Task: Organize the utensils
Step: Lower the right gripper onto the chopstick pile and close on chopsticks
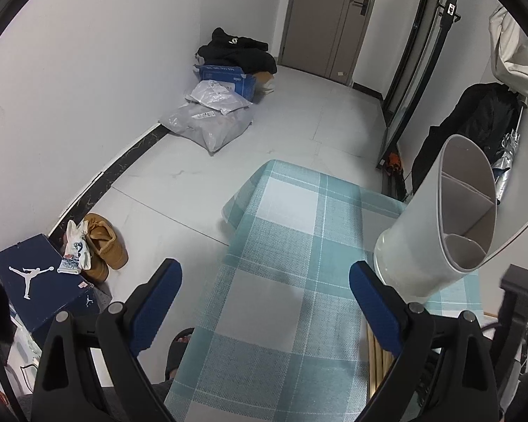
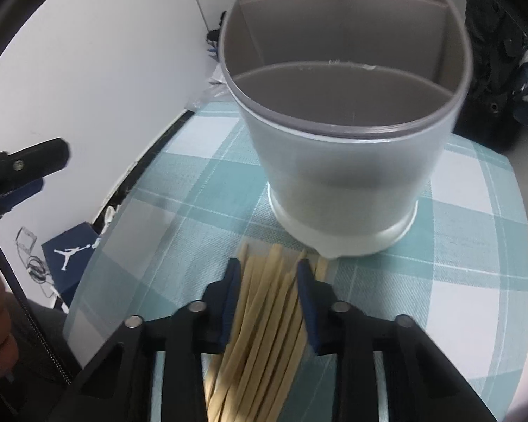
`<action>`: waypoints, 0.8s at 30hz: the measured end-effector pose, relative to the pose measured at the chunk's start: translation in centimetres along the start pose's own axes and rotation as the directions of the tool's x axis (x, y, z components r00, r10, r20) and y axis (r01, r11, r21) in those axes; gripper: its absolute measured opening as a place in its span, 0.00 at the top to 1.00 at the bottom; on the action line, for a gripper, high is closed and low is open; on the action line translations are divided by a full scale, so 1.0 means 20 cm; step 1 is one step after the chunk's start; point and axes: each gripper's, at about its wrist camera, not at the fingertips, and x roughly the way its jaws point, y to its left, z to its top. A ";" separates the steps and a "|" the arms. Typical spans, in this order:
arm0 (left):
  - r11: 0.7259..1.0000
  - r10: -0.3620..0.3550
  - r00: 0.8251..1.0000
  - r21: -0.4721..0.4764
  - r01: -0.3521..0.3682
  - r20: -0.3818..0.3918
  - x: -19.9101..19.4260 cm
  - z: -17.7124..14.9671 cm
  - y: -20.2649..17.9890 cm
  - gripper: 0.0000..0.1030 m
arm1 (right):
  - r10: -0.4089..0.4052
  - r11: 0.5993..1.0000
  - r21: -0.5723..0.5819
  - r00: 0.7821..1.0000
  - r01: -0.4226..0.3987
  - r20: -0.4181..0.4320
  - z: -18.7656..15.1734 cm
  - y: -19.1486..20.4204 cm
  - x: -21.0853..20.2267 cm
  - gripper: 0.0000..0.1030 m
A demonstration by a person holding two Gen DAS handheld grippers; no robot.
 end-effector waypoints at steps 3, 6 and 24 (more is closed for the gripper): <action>1.000 0.001 1.000 0.003 -0.001 -0.018 0.02 0.00 0.00 0.08 | -0.009 1.000 0.002 1.000 0.009 -0.015 0.01 -0.01 0.04 0.88; 1.000 0.003 1.000 0.000 -0.003 -0.029 0.03 0.01 0.02 0.08 | 0.009 1.000 0.011 1.000 -0.009 -0.010 0.02 -0.02 0.03 0.93; 0.985 -0.088 0.958 0.120 0.125 -0.274 0.18 -0.13 -0.17 0.08 | 0.174 0.954 0.221 0.975 -0.201 0.136 0.01 -0.35 -0.39 0.96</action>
